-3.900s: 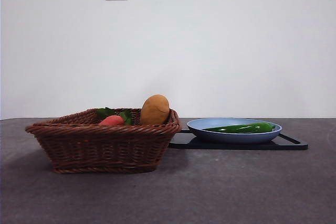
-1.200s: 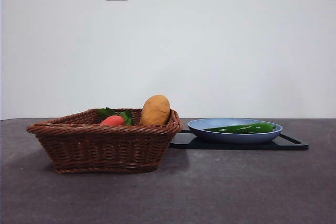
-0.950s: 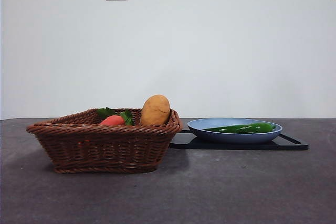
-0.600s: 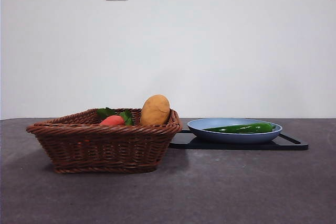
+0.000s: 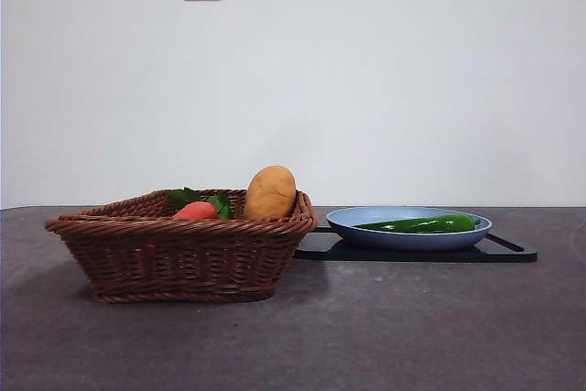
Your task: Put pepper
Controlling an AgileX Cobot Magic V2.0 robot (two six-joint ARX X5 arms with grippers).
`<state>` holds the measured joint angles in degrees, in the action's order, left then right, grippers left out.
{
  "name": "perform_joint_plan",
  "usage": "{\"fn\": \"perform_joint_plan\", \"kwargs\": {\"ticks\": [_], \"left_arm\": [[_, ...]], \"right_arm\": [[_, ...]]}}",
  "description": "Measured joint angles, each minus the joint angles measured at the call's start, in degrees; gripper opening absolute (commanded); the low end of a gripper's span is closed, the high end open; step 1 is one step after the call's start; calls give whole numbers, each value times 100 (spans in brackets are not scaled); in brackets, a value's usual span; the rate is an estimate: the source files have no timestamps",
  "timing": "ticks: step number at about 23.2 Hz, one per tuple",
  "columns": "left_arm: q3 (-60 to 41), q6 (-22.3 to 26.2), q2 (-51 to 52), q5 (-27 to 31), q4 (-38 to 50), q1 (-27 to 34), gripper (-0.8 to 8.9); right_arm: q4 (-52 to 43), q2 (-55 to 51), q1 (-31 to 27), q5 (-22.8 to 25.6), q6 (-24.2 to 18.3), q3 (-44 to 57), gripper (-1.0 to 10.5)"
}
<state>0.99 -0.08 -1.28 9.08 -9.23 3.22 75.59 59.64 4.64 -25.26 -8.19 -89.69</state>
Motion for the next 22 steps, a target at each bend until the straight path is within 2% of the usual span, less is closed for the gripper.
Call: {"fn": "perform_joint_plan", "kwargs": {"ticks": [4,9,12,14,17,22], "left_arm": [[0,0,0,-2,0,0,8],[0,0,0,-2,0,0,8],[0,0,0,-2,0,0,8],[0,0,0,-2,0,0,8],[0,0,0,-2,0,0,8],[0,0,0,-2,0,0,8]], "right_arm": [[-1707,-1198,-79,-81,127,728,11],[-4293,-3012,-203,7,457,3300,11],[-5276,-3709,-203,199,588,4494,11],[-5799,-4159,-201,575,688,5259,11],[-6076,-4693,-203,1075,824,6201,11],[-6111,-5355,-205,1202,938,7486,11]]}}
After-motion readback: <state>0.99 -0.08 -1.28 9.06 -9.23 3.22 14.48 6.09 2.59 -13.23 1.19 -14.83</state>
